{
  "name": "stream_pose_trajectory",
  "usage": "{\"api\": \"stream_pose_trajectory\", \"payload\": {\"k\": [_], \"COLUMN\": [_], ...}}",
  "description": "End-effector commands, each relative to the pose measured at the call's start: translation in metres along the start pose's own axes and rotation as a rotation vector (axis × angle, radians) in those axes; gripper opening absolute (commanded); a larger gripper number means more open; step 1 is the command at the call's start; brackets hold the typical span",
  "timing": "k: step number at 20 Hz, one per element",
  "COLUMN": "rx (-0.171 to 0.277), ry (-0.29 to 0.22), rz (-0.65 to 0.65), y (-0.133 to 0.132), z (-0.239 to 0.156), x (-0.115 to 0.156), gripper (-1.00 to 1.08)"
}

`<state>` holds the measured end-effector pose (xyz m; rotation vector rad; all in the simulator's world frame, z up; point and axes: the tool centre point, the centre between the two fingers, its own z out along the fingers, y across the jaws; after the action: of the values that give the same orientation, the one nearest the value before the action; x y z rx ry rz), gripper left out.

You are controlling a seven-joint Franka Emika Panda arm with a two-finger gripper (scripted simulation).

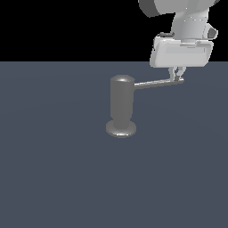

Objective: Turn on the faucet by rotating a designated handle.

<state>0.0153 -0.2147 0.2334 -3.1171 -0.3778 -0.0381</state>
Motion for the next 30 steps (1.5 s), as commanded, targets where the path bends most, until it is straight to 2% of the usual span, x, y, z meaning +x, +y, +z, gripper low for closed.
{"api": "stream_pose_trajectory", "payload": {"k": [1,10,11,30], "rx": [-0.001,0.001,-0.001,0.0], "ry": [-0.02,-0.023,-0.002,-0.009], "rz": [0.027,0.032,0.013,0.02], "y": [0.018,0.034,0.022,0.017], "z": [0.012,0.014,0.0,0.007], "x": [-0.007,0.008,0.017,0.075], "gripper": [-1.0,-1.0,-1.0,-1.0]}}
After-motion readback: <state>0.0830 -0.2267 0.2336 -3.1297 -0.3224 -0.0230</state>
